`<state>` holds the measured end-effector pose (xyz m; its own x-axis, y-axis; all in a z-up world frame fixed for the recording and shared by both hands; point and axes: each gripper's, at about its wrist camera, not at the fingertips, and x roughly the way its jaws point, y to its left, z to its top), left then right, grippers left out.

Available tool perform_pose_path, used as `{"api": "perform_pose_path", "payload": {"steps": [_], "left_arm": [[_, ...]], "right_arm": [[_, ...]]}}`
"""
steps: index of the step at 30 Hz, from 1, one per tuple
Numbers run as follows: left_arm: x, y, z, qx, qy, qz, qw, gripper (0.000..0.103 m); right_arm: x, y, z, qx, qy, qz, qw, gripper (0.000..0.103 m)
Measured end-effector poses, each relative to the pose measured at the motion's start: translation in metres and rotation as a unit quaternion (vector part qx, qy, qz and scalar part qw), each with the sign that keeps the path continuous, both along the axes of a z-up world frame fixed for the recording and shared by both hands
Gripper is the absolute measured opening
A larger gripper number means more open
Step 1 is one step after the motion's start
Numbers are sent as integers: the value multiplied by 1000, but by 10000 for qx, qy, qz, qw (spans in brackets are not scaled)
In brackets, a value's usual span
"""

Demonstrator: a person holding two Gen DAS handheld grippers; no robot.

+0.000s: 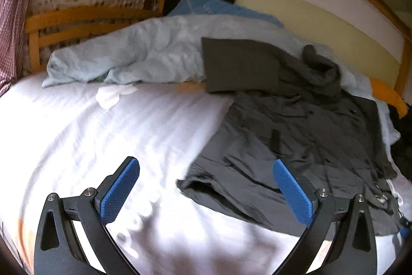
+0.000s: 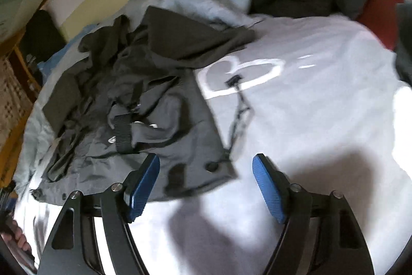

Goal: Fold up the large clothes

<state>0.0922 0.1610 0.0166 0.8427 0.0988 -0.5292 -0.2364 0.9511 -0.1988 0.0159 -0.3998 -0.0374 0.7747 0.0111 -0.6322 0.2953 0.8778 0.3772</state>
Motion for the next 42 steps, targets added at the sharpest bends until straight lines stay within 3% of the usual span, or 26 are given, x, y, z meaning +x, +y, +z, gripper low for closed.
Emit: {"api": "perform_pose_path", "payload": {"steps": [2, 3, 4, 5, 8, 10, 13, 14, 15, 16, 18, 21, 26, 28, 32, 34, 37, 39, 42], "left_arm": [[21, 16, -10, -181, 370, -20, 9992, 103], [32, 23, -15, -299, 661, -36, 9974, 103], [41, 33, -22, -524, 920, -27, 9944, 103], [46, 43, -28, -847, 993, -83, 9914, 103], [59, 58, -49, -1771, 1157, -672, 9751, 101], [67, 52, -63, -2083, 1270, -1119, 9633, 94], [69, 36, -69, -1701, 1133, -1047, 9733, 78], [69, 31, -68, -1543, 1189, -982, 9759, 58], [69, 28, -66, -1467, 1199, -964, 9771, 20], [65, 28, -65, -1544, 1120, -1029, 9762, 10], [48, 29, -58, -1586, 742, -888, 9805, 10], [15, 28, -34, -1661, 129, -876, 9821, 10], [-37, 19, 15, -984, -282, -781, 9917, 10], [-67, 26, 25, -1043, -460, -710, 9909, 10], [-118, 43, 21, -1379, -169, -603, 9885, 10], [-147, 50, 9, -1480, -233, -591, 9869, 10], [-154, 51, -12, -1328, 38, -507, 9898, 10], [-147, 48, -15, -1266, 162, -459, 9908, 10], [-148, 32, -6, -566, 25, -444, 9974, 11]], "right_arm": [[11, 3, -4, 19, 65, 114, 9999, 71], [16, 3, -6, -34, 132, 119, 9998, 63], [20, 4, -6, -44, 168, 92, 9998, 44], [22, 2, -8, -16, 210, 24, 9998, 39], [18, -6, -11, 388, 27, -9, 9992, 31], [17, -10, -14, 582, -7, 10, 9983, 27], [22, -4, -15, 613, 43, 219, 9979, 18], [23, -3, -15, 604, 45, 262, 9978, 12], [23, -2, -15, 634, 12, 306, 9975, 10], [21, -2, -15, 687, -42, 286, 9972, 8], [13, -2, -10, 645, -235, 134, 9976, 7], [-8, 13, 14, 141, -557, -3, 9983, 6], [-47, 40, 76, -842, -942, -23, 9920, 6], [-72, 47, 94, -1158, -1034, -155, 9877, 6], [-126, 54, 107, -1212, -1226, -115, 9850, 6], [-153, 54, 103, -1086, -1222, -143, 9864, 6], [-174, 61, 86, -916, -1046, -84, 9903, 6], [-171, 66, 75, -1080, -764, -116, 9911, 6], [-163, 69, 74, -1301, -687, -190, 9889, 6]]}}
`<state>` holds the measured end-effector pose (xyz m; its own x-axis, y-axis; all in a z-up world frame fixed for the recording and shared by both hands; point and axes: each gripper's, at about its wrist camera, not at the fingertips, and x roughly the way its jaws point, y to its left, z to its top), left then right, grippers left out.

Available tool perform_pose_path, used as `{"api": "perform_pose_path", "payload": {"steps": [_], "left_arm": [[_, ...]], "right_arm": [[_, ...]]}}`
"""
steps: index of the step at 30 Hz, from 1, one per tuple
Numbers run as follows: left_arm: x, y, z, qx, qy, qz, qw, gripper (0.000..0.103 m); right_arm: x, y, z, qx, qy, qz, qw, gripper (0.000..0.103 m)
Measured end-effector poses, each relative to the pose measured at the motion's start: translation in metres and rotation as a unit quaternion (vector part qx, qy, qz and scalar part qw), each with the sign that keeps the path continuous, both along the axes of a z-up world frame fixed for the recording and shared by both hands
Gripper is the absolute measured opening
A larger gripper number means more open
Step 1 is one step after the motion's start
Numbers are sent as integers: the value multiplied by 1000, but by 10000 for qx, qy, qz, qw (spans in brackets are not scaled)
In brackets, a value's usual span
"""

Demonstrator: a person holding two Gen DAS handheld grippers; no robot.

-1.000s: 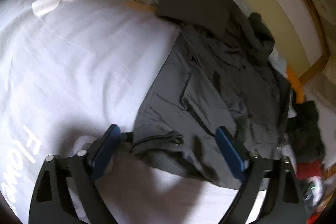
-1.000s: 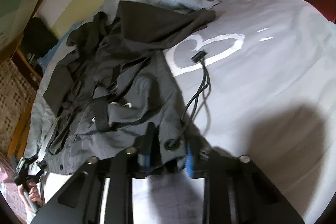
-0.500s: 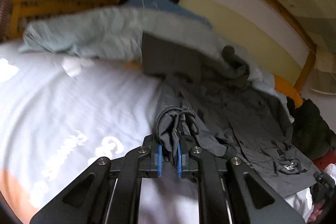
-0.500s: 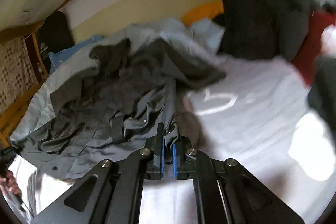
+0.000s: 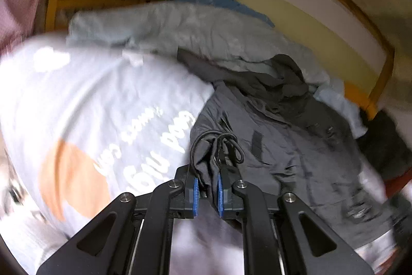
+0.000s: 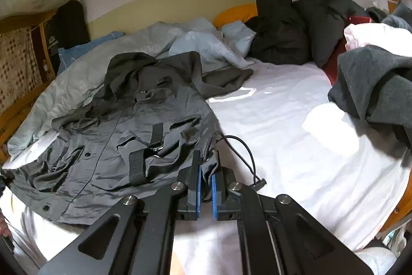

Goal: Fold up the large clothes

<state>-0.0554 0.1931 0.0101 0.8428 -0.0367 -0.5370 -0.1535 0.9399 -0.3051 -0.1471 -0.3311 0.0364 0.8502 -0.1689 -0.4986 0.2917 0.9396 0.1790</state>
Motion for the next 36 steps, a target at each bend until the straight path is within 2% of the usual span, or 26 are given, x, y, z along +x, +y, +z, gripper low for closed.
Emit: {"api": "perform_pose_path", "payload": {"steps": [1, 2, 3, 4, 5, 6, 7, 8, 11, 15, 18, 20, 21, 24, 25, 27, 28, 29, 31, 33, 35, 36], "left_arm": [[1, -8, 1, 283, -25, -18, 9996, 12], [0, -15, 2, 521, -41, -7, 9986, 17], [0, -19, 4, 656, -89, 21, 9978, 25], [-3, -23, 5, 747, -143, 87, 9971, 35], [-5, -25, 7, 800, -275, 165, 9963, 62], [-10, -25, 9, 830, -436, 239, 9953, 82], [-14, -26, 10, 887, -584, 321, 9938, 87], [-16, -28, 12, 942, -650, 327, 9929, 90], [-15, -36, 11, 927, -776, -27, 9927, 91], [-22, -57, 7, 942, -839, -467, 9909, 91], [-25, -82, 4, 1048, -860, -988, 9858, 91], [-29, -103, -1, 1305, -692, -1457, 9782, 92], [-27, -112, -7, 1477, -455, -1700, 9733, 92], [-29, -125, -27, 1735, -88, -2042, 9634, 92], [-29, -131, -32, 1829, 52, -2362, 9543, 92], [-33, -149, -39, 2050, 293, -3059, 9293, 92], [-35, -157, -44, 2158, 422, -3276, 9189, 92], [-35, -163, -49, 2190, 538, -3404, 9128, 92], [-32, -166, -58, 2330, 795, -3342, 9098, 91], [-29, -169, -66, 2595, 942, -3307, 9024, 91], [-26, -170, -71, 2717, 1066, -3353, 8958, 91], [-26, -173, -77, 2748, 1071, -3308, 8964, 92]], "right_arm": [[1, 1, 1, -95, -18, -48, 9999, 6], [2, 1, 1, -180, -4, -79, 9998, 7], [6, -1, 2, -254, 40, -61, 9997, 8], [7, 1, 2, -287, 72, -42, 9996, 14], [9, 0, 3, -350, 102, -80, 9993, 30], [10, 0, 3, -453, 93, -222, 9987, 42], [7, 2, 3, -540, 65, -363, 9979, 80], [2, 4, 1, -605, 11, -517, 9968, 102], [-8, -3, -2, -493, -249, -861, 9948, 103], [-7, -7, -11, -118, -170, -693, 9974, 103], [-13, 8, -12, -248, -323, -592, 9974, 103], [-15, 27, -13, -486, -389, -328, 9975, 103], [-14, 40, -14, -651, -377, -125, 9971, 103], [-8, 81, -19, -1455, -104, 572, 9876, 103], [-7, 95, -23, -1884, -36, 692, 9796, 103], [-3, 121, -37, -2562, 274, 1090, 9601, 103], [-1, 130, -45, -2671, 432, 1346, 9532, 103], [-1, 140, -53, -2711, 607, 1696, 9455, 102], [-2, 158, -66, -2697, 848, 2262, 9321, 102], [-5, 169, -71, -2709, 933, 2610, 9218, 102], [-7, 176, -75, -2734, 914, 2726, 9179, 102], [-6, 176, -77, -2750, 945, 2714, 9175, 102]]}}
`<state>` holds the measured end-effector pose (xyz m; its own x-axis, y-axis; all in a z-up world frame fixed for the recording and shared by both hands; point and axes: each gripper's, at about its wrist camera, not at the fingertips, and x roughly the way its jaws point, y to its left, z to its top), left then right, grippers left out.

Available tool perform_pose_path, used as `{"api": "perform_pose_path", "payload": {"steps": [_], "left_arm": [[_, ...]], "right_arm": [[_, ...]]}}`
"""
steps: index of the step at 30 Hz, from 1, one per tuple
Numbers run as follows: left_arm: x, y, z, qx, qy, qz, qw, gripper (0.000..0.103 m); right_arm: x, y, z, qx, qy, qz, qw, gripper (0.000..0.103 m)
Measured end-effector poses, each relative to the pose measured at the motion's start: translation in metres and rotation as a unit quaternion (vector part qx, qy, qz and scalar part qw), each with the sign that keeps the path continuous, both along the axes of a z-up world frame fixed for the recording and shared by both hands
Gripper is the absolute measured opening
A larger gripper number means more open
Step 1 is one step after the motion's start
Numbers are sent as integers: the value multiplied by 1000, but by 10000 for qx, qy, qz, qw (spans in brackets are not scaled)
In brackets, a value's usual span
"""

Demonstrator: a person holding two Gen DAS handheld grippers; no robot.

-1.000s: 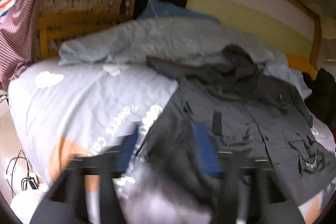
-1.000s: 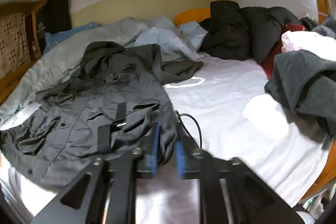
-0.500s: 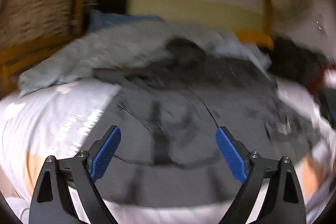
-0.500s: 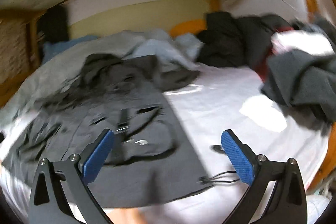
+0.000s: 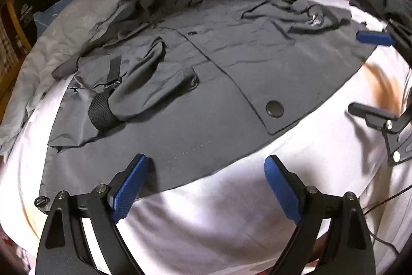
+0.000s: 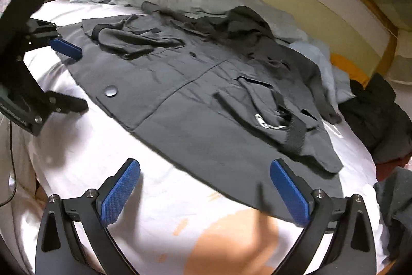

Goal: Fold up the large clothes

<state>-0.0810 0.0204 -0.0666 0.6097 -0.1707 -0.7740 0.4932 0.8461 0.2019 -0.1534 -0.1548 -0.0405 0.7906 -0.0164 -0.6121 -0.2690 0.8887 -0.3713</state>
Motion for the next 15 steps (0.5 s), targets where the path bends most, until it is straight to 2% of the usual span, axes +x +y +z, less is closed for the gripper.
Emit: {"api": "perform_pose_path", "payload": {"steps": [2, 3, 5, 6, 7, 8, 9, 11, 12, 13, 14, 15], "left_arm": [[4, 1, -4, 33, -35, 108, 9999, 95], [7, -1, -3, 100, -135, 188, 9997, 101], [10, 2, -1, 306, -674, 651, 9951, 103], [7, 6, 1, 371, -923, 979, 9902, 103], [12, 14, 3, 572, -1209, 1517, 9793, 102], [19, 26, 4, 683, -1330, 1951, 9693, 100], [25, 38, 5, 616, -1278, 2200, 9651, 97], [35, 66, 5, 112, -897, 2585, 9618, 89], [36, 75, 5, -82, -798, 2726, 9588, 83], [38, 85, 7, -313, -722, 2840, 9556, 81], [37, 92, 8, -542, -657, 2936, 9521, 77], [37, 101, 11, -802, -596, 3057, 9469, 73]], "right_arm": [[8, -1, -8, -230, 15, -267, 9994, 102], [14, -2, -14, -422, 41, -476, 9980, 102], [18, -7, -16, -350, 33, -621, 9975, 102], [18, -10, -13, -366, -168, -788, 9961, 102], [19, -13, -11, -506, -357, -1008, 9930, 102], [22, -17, -10, -733, -562, -1309, 9871, 102], [26, -24, -11, -993, -707, -1630, 9791, 102], [34, -37, -13, -1017, -613, -1914, 9743, 101], [36, -48, -10, -717, -507, -2007, 9757, 97], [36, -54, -6, -474, -496, -2050, 9764, 82], [34, -61, 0, -211, -585, -2155, 9745, 74], [32, -66, 6, -59, -715, -2243, 9719, 74]]}}
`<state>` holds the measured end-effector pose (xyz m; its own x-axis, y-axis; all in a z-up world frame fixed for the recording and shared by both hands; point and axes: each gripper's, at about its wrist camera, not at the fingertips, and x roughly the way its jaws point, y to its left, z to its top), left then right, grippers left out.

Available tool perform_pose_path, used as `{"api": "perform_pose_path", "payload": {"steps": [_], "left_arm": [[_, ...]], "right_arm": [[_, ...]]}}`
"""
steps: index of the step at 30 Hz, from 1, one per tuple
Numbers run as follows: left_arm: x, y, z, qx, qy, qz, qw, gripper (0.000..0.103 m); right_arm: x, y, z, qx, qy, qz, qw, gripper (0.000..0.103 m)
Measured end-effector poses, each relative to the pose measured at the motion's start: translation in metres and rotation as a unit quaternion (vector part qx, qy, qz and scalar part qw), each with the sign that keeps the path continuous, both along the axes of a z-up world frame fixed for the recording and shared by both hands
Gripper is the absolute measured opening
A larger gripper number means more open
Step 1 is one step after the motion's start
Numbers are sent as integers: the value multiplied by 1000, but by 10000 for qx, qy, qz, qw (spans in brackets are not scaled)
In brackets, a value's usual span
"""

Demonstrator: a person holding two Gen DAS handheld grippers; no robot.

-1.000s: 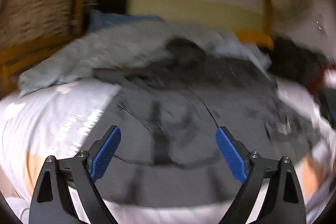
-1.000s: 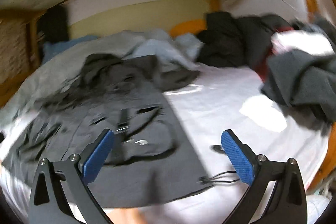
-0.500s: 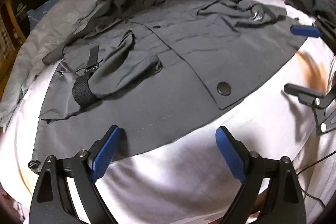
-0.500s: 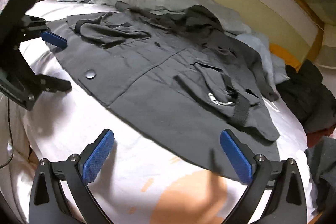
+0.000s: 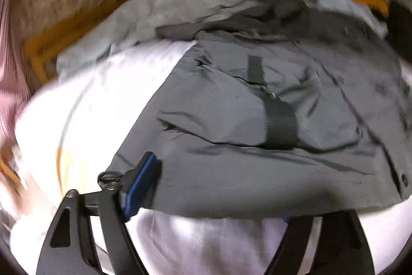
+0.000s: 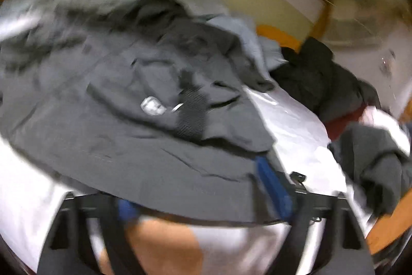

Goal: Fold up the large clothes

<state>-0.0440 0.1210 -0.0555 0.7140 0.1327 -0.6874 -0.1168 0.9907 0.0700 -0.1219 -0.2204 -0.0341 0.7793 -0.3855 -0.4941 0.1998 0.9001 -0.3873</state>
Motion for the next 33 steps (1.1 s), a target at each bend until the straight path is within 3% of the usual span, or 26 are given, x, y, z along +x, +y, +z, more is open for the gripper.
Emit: {"api": "perform_pose_path", "payload": {"steps": [2, 5, 6, 7, 8, 9, 10, 13, 19, 21, 23, 28, 31, 33], "left_arm": [[-3, 9, 7, -226, -85, 146, 9996, 73], [-1, 5, 14, -62, -170, 76, 9998, 73], [3, 2, 16, 20, -153, 11, 9999, 72], [7, -2, 18, 90, -120, -47, 9999, 69], [11, -5, 21, 123, -72, -106, 9998, 56], [11, -6, 25, 107, -54, -150, 9998, 23], [15, -7, 28, 39, -17, -215, 9998, 12], [30, -11, 40, 214, -93, -378, 9990, 7], [86, -22, 62, 614, -171, -605, 9961, 7], [109, -30, 60, 847, -132, -687, 9939, 7], [133, -36, 52, 958, -31, -807, 9921, 7], [178, -42, 20, 1058, 233, -1027, 9888, 11], [188, -37, 12, 990, 155, -986, 9901, 36], [189, -27, 14, 965, 7, -898, 9913, 63]], "right_arm": [[-5, -8, 12, 113, -400, -208, 9989, 74], [-3, -11, 22, 287, -493, -84, 9983, 72], [0, -12, 23, 279, -428, -25, 9987, 70], [4, -13, 25, 265, -337, 54, 9991, 59], [8, -13, 28, 284, -241, 132, 9992, 47], [12, -13, 30, 359, -147, 237, 9990, 43], [17, -15, 32, 475, -104, 341, 9982, 38], [26, -16, 44, 540, -254, 457, 9972, 38], [68, -24, 59, 252, -282, 619, 9974, 38], [96, -30, 61, 55, -208, 601, 9980, 43], [118, -37, 61, 3, -197, 488, 9986, 54], [165, -64, 50, 300, -193, 184, 9992, 71], [179, -74, 32, 196, -82, -45, 9998, 80], [181, -80, 26, 154, -101, 14, 9998, 81]]}}
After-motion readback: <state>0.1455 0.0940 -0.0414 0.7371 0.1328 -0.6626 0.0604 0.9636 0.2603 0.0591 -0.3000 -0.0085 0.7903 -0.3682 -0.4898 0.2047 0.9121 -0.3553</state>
